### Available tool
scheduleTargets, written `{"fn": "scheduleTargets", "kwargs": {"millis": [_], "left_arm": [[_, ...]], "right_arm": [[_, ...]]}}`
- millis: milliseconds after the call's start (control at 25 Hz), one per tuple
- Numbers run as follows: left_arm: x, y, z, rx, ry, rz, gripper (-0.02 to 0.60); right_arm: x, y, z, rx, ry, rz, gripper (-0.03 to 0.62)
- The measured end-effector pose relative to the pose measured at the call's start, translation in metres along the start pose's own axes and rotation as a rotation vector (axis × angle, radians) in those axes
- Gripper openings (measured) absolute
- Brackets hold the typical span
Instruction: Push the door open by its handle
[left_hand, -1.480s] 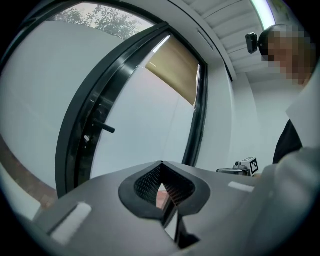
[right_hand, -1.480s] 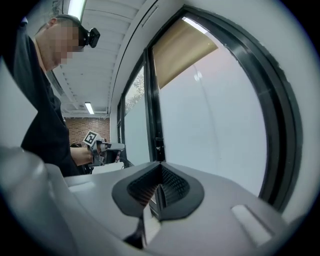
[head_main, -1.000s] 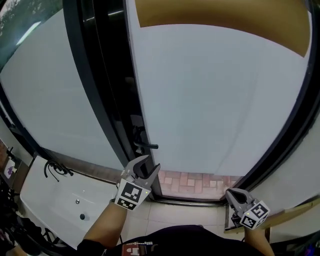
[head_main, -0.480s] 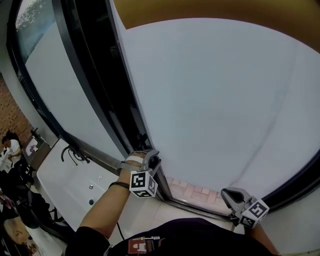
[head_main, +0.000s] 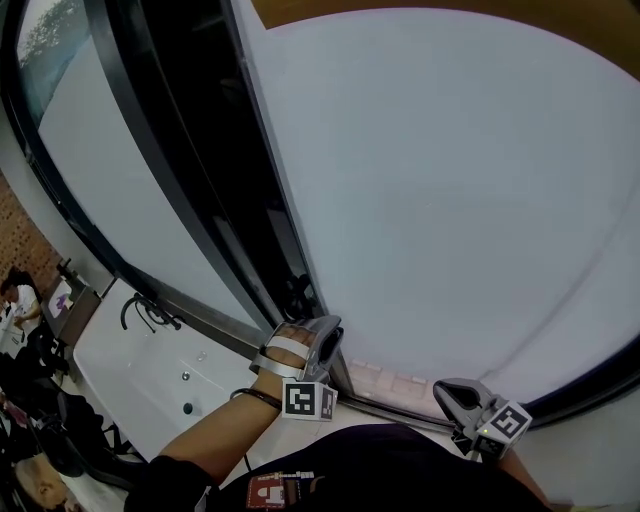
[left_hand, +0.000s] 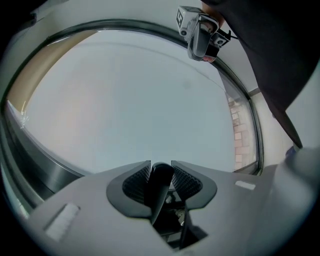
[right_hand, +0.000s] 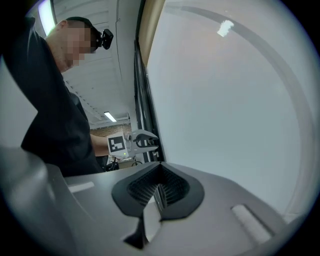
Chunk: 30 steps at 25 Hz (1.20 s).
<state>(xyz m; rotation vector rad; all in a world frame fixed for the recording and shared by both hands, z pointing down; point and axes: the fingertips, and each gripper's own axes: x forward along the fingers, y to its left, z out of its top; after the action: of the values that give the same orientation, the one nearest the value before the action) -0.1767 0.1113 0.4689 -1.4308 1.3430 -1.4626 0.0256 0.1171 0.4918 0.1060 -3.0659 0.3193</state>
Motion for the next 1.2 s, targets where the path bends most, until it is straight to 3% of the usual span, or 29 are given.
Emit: {"fn": "scheduleTargets", "kwargs": {"millis": [280, 640, 680, 1200], "left_arm": [[0.003, -0.018, -0.005, 0.048, 0.001, -0.05, 0.115], [0.034, -0.023, 0.005, 0.209, 0.108, -0.079, 0.114], [0.036, -0.026, 0.002, 0.228, 0.125, -0.083, 0.146], [0.1, -0.011, -0.018, 0.139, 0.211, -0.138, 0.12]], "right_arm": [[0.016, -0.012, 0.003, 0.005, -0.019, 0.025, 0.0], [0.015, -0.051, 0.02, -0.001, -0.019, 0.085, 0.0], [0.016, -0.051, 0.021, -0.007, -0.019, 0.09, 0.0], [0.002, -0.065, 0.024, -0.014, -0.008, 0.091, 0.0]]}}
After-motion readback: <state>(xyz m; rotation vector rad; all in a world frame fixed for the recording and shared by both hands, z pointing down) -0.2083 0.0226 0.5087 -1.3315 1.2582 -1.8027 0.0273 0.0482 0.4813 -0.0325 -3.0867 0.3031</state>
